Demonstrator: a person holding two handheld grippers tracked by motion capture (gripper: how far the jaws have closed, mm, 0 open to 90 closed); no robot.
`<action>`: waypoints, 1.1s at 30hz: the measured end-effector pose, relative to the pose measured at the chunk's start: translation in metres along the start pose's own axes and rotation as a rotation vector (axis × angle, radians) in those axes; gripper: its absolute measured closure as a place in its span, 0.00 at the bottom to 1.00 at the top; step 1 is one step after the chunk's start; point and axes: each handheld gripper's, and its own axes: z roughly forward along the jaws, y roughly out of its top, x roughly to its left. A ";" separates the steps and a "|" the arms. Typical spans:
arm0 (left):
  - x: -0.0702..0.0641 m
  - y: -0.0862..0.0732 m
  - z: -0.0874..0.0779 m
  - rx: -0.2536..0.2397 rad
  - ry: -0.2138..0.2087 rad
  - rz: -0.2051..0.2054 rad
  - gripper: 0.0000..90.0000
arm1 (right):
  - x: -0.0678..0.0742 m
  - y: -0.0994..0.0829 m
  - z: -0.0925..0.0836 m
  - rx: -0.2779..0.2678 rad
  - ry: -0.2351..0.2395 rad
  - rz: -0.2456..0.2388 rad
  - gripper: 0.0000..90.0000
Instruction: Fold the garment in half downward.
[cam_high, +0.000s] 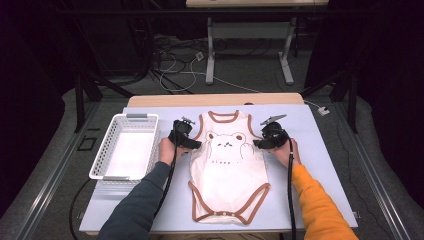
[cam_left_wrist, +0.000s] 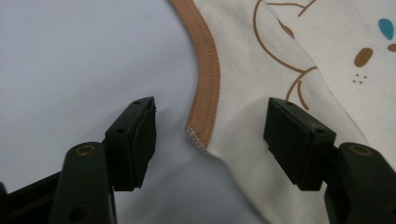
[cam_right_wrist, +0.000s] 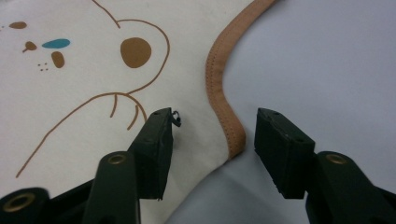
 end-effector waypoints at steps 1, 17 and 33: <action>0.000 0.001 0.000 -0.002 0.006 0.012 0.41 | -0.001 0.000 0.000 0.003 -0.005 -0.004 0.54; 0.003 0.001 -0.002 -0.007 -0.046 0.037 0.91 | -0.004 -0.004 0.001 -0.017 0.049 0.016 0.85; 0.005 0.003 -0.010 -0.026 0.015 0.066 0.95 | -0.003 -0.002 -0.012 -0.079 0.047 -0.005 0.95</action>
